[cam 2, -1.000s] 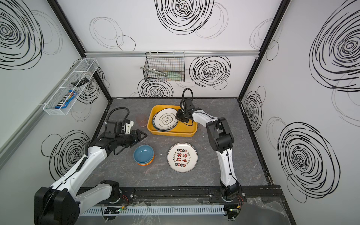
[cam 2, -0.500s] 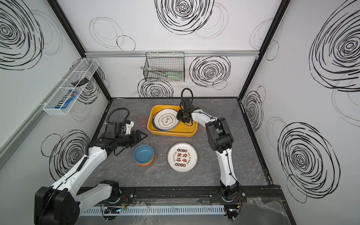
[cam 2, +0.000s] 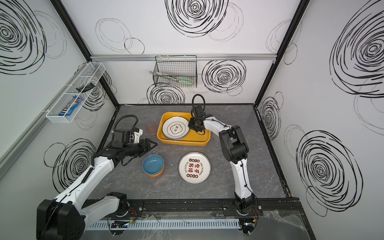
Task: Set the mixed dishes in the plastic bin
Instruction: 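Lower the plate onto the stack in the bin and open the right gripper, then move the right gripper back to the red-lettered plate while the left gripper reaches it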
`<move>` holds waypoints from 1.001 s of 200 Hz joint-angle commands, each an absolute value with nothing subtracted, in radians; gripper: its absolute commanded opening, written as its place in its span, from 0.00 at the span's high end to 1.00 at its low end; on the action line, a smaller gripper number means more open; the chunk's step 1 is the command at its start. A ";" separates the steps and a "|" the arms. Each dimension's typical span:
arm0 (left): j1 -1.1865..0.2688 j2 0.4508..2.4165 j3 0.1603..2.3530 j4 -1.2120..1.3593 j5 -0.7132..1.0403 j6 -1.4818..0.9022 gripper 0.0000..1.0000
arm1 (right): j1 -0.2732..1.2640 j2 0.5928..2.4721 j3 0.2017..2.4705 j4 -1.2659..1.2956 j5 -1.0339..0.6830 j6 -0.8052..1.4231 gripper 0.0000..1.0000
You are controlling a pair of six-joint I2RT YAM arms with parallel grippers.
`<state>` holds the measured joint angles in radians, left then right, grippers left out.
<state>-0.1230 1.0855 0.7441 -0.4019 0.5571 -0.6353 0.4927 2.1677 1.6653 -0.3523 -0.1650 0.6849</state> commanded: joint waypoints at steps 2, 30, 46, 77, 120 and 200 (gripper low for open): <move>-0.122 1.062 0.735 -0.392 0.566 -0.620 0.34 | 0.501 2.053 1.617 -0.361 -0.152 0.669 0.72; -0.135 1.047 0.734 -0.400 0.553 -0.617 0.34 | 0.502 1.969 1.522 -0.328 -0.177 0.663 0.72; -0.147 1.040 0.733 -0.406 0.548 -0.616 0.34 | 0.502 1.918 1.465 -0.309 -0.190 0.660 0.70; -0.185 1.031 0.729 -0.414 0.526 -0.614 0.34 | 0.504 1.819 1.357 -0.294 -0.218 0.646 0.69; -0.257 1.026 0.722 -0.422 0.489 -0.614 0.34 | 0.507 1.663 1.193 -0.270 -0.267 0.623 0.67; -0.455 1.068 0.747 -0.407 0.371 -0.656 0.34 | 0.500 1.365 0.886 -0.225 -0.354 0.625 0.62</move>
<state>-0.4091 1.0447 0.7341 -0.4248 0.4248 -0.6411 0.4992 1.4406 0.9493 -0.2470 -0.3115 0.6273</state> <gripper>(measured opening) 0.662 0.384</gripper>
